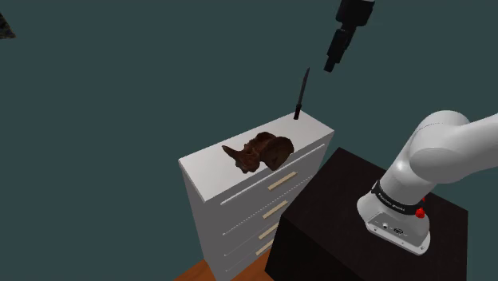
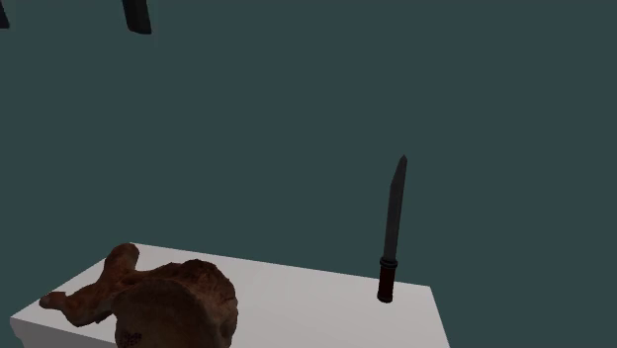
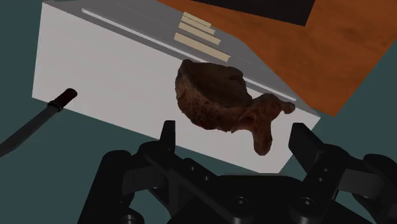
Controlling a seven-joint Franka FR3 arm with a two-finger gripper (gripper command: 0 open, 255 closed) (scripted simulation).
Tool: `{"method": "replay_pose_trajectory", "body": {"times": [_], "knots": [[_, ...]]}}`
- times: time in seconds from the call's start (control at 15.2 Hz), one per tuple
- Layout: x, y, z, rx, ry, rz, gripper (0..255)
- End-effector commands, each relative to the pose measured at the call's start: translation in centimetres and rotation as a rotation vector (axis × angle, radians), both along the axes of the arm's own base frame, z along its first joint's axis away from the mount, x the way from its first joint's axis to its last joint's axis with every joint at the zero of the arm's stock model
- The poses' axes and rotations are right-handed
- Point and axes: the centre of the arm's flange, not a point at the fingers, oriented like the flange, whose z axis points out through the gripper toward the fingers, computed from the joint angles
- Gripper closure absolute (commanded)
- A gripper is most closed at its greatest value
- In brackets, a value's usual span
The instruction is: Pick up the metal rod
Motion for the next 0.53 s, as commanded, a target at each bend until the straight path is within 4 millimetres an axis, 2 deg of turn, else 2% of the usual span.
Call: {"method": "replay_pose_trajectory", "body": {"times": [0.0,0.46], "knots": [[0.0,0.0,0.0,0.000,0.000,0.000,0],[4.1,-3.3,-6.7,-0.042,-0.053,-0.136,0]]}}
